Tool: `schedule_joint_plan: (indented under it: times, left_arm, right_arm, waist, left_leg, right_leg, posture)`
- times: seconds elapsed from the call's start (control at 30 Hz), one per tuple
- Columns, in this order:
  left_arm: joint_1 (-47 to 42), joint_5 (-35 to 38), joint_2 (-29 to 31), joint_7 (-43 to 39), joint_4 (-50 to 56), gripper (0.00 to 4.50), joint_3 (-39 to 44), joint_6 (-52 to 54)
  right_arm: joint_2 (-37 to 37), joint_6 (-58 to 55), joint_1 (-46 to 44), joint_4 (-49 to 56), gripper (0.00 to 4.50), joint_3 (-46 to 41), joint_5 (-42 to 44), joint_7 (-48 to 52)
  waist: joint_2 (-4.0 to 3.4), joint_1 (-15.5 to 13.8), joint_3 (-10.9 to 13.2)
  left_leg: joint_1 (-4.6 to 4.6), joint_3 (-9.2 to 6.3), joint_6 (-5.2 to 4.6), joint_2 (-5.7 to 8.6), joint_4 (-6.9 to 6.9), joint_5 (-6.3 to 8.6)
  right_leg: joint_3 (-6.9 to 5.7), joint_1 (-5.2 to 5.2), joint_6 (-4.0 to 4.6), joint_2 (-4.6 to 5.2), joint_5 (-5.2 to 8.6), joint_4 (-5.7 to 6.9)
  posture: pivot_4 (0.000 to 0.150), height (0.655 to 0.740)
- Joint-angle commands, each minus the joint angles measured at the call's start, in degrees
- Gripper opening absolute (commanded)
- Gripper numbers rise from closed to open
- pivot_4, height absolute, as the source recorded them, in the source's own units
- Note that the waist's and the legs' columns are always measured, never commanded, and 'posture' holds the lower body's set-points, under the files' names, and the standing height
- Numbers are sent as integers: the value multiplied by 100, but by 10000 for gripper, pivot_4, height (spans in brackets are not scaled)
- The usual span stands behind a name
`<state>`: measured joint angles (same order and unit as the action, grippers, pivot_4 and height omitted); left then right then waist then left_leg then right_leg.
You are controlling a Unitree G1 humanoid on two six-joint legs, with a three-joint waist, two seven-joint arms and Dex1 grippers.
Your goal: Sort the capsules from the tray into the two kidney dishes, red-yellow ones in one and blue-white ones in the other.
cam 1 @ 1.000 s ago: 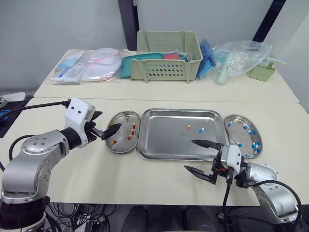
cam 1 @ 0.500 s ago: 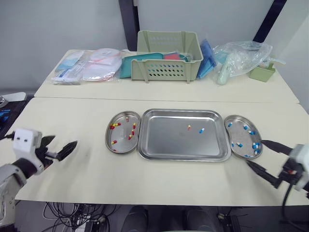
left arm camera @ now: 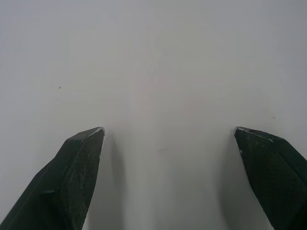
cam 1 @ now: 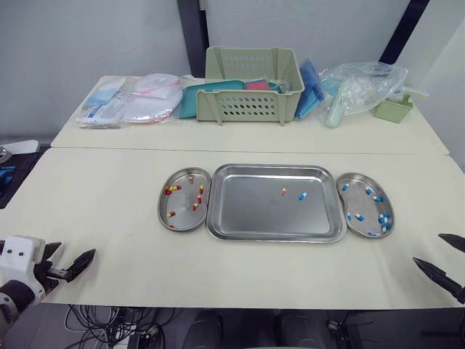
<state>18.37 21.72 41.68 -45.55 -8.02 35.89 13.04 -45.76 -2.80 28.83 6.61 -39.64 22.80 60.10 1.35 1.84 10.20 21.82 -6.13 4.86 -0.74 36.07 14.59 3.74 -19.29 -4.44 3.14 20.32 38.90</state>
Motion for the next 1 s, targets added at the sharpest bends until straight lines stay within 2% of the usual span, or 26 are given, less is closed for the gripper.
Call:
schedule_joint_plan:
  times: [0.03,0.3,0.7,0.87,1.0]
  left_arm:
    - [173,25,1,4,225,44847,125,-58]
    - [399,84,-108,56,580,44847,104,39]
    - [1025,211,-268,-174,1644,44847,-65,148]
    - [1081,479,-234,-402,2555,44847,-307,409]
    - [379,1250,-161,-48,4030,44847,-1065,1407]
  right_arm:
    - [-153,138,100,223,45000,-30,-26,221]
    - [200,-327,611,1664,45000,538,15,38]
    - [797,-1296,-289,2664,45000,1792,82,-1250]
    - [803,-1301,-332,2707,45000,1947,59,-1329]
    - [831,-1238,-300,2725,45000,2085,11,-1372]
  waist:
    - [0,0,0]
    - [-1,-4,-4]
    - [13,-5,-14]
    - [22,-27,-20]
    - [23,-56,-20]
  left_leg:
    - [0,1,0,0,0,0]
    - [3,-1,0,0,0,0]
    - [3,-4,1,-1,0,0]
    - [4,-5,1,1,1,0]
    - [4,-9,1,1,3,0]
  right_leg:
    - [0,0,0,0,0,0]
    - [0,0,0,1,0,-2]
    - [-2,0,0,0,0,0]
    - [-3,1,0,2,0,-3]
    - [-7,4,0,1,0,-1]
  posture:
    - [1500,7400]
    - [1500,7400]
    - [1500,7400]
    - [1500,7400]
    - [1500,7400]
